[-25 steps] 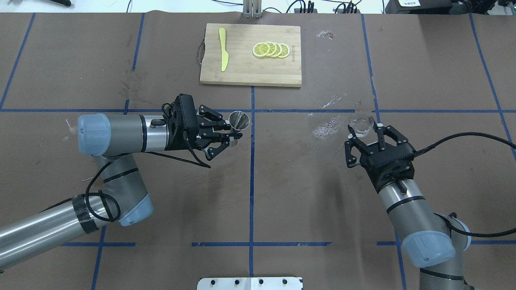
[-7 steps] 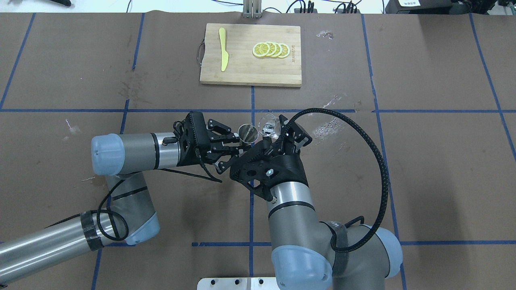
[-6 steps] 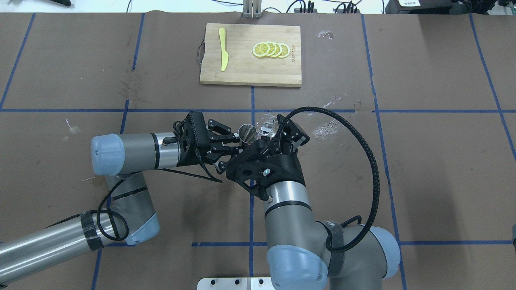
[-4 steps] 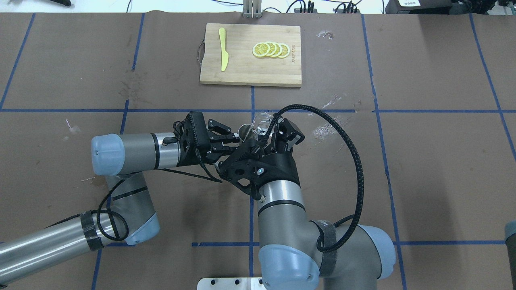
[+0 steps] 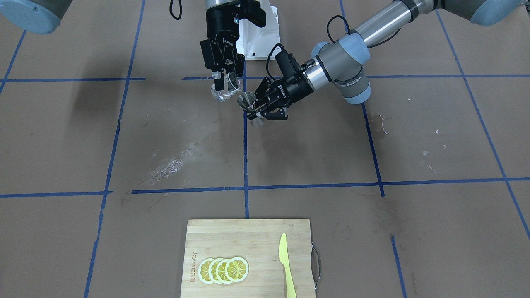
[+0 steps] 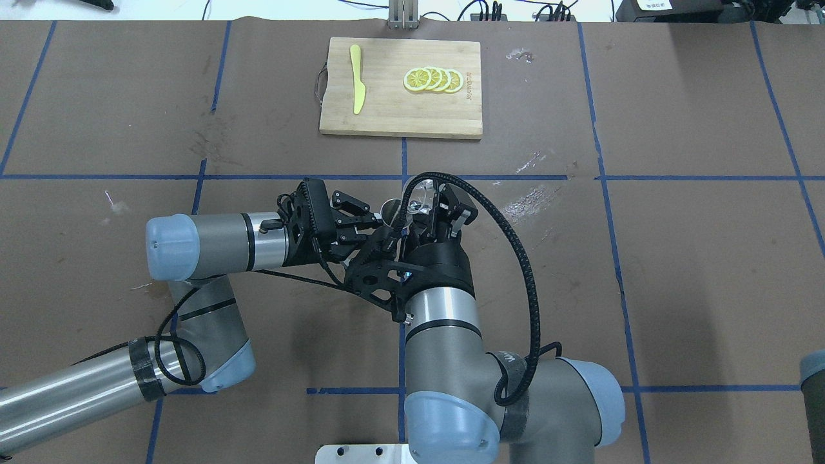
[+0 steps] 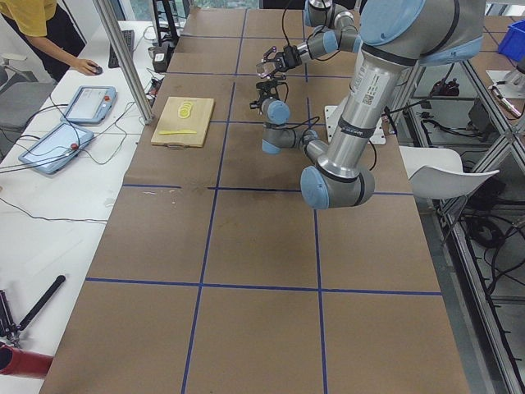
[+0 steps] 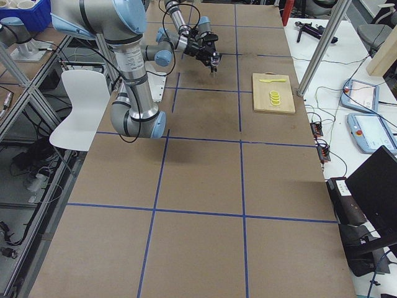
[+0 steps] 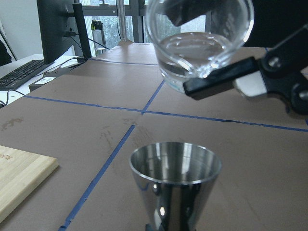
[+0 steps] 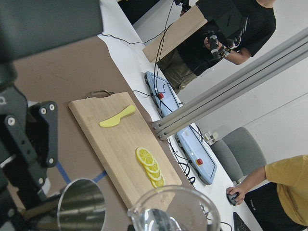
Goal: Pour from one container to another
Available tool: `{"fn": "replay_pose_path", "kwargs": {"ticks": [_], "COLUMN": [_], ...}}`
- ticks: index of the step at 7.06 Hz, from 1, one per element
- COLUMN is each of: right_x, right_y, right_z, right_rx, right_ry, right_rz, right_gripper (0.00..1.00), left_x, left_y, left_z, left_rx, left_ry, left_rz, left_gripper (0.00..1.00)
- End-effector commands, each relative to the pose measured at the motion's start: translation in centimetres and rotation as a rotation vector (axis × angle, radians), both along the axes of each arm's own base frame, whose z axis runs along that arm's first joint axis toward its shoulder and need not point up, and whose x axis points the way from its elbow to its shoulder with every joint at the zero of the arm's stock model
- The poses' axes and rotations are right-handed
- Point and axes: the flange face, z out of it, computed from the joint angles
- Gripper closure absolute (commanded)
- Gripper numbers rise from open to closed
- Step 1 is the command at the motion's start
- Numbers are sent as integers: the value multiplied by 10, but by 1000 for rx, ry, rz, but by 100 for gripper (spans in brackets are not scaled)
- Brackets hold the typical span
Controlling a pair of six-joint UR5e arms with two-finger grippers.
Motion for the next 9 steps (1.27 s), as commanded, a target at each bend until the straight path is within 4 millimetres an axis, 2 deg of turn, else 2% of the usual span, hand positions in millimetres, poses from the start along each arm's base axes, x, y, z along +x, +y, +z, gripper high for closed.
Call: {"fn": "replay_pose_path", "kwargs": {"ticks": [1, 3, 9], "right_x": [-2, -6, -6], "right_y": [-2, -5, -5], "right_z": [-10, -15, -16], "right_rx": [23, 43, 76], "right_ry": [90, 188, 312], "right_rz": [9, 27, 5], "right_gripper": [100, 100, 100], "left_x": [0, 0, -1], "left_y": [0, 0, 1], "left_z": [0, -1, -2], "left_rx": [0, 2, 3], "left_ry": [0, 3, 5], "left_rz": [1, 1, 1], "left_gripper": [100, 100, 100]}}
